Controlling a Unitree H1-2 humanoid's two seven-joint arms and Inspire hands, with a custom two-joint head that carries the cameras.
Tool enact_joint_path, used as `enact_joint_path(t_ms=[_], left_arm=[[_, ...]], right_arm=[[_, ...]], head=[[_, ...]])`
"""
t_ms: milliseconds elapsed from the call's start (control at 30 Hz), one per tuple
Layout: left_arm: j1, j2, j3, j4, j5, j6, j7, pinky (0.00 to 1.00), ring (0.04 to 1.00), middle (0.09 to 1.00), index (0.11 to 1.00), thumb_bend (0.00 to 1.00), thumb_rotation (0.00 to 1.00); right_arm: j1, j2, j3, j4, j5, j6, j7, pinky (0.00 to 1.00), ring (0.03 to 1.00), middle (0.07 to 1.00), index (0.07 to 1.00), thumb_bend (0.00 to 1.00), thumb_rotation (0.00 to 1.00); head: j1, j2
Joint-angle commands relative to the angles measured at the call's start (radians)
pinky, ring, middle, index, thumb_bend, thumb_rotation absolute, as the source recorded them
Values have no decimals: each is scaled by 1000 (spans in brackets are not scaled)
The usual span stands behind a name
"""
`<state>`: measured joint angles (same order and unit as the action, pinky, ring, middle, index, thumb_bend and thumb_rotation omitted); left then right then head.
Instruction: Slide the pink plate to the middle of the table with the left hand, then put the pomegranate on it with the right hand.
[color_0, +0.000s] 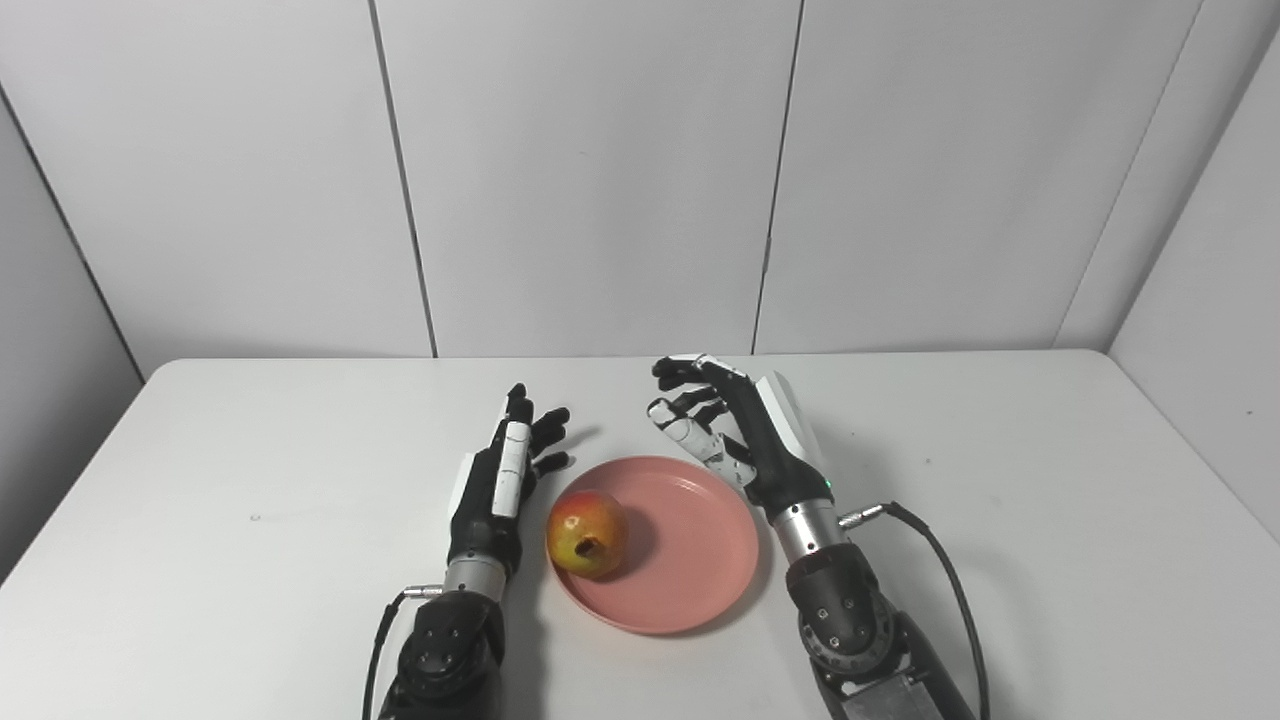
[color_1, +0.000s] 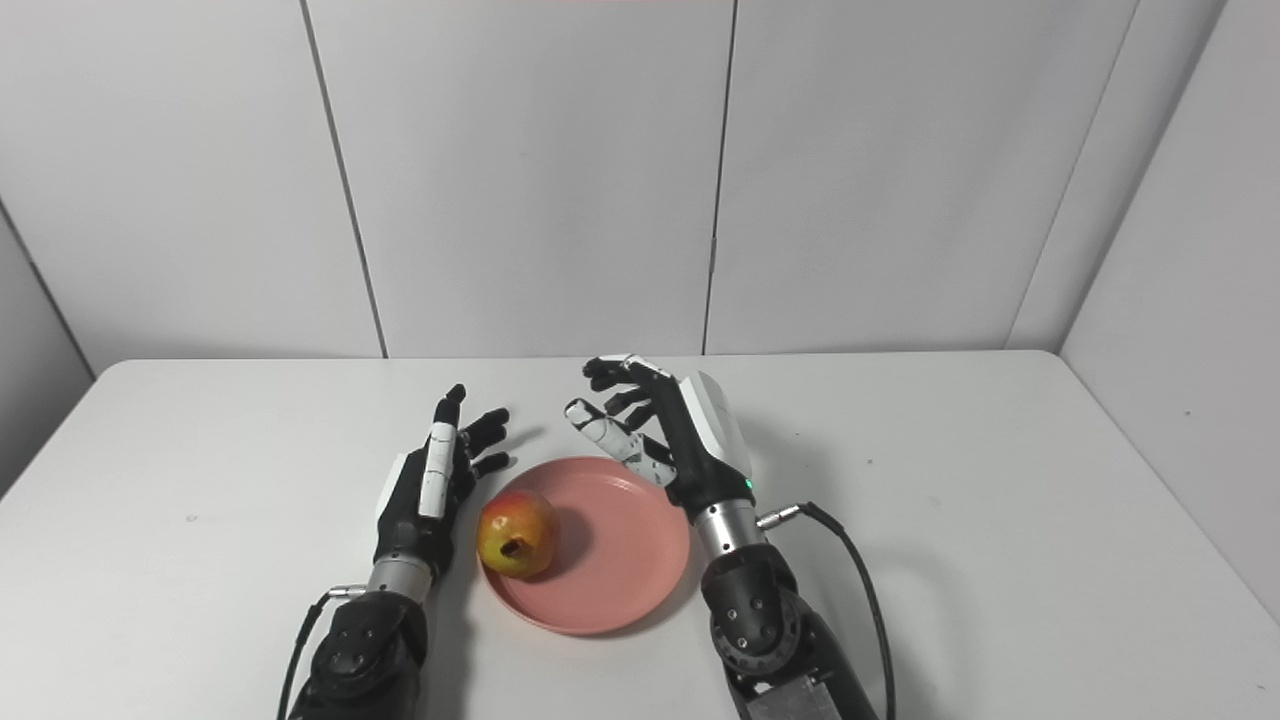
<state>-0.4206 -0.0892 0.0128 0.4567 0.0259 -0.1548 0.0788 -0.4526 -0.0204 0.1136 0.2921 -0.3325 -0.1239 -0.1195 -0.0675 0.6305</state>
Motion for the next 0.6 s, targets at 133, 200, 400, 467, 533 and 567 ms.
enact_joint_path(t_ms=[133,200,400,467,533,567], left_arm=[[-41,-1,2,-1,104,-178,134,838,889,925,948,858,998],[-43,4,-8,17,164,-208,186,877,922,955,965,823,1000],[-27,-11,-11,-11,198,-98,218,998,998,999,991,807,1000],[-19,-23,-4,-29,164,-24,196,1000,1000,1000,997,837,1000],[-13,-27,-3,-42,146,21,180,1000,1000,1000,1000,849,1000],[-9,-29,-1,-44,133,41,171,1000,1000,1000,1000,853,1000]], right_arm=[[-33,33,-99,44,152,-56,-36,787,819,853,836,716,1000],[-28,41,-121,63,181,-49,-41,801,836,866,851,731,1000],[-6,57,-162,135,288,-50,-16,831,859,882,875,785,1000],[4,58,-167,157,311,-42,-5,861,868,896,892,787,1000],[10,58,-168,166,326,-29,4,888,886,908,910,790,1000],[17,62,-171,170,339,-10,9,901,896,913,917,793,1000]], head=[[5,3],[17,5],[27,14],[28,15],[29,17],[28,21]])
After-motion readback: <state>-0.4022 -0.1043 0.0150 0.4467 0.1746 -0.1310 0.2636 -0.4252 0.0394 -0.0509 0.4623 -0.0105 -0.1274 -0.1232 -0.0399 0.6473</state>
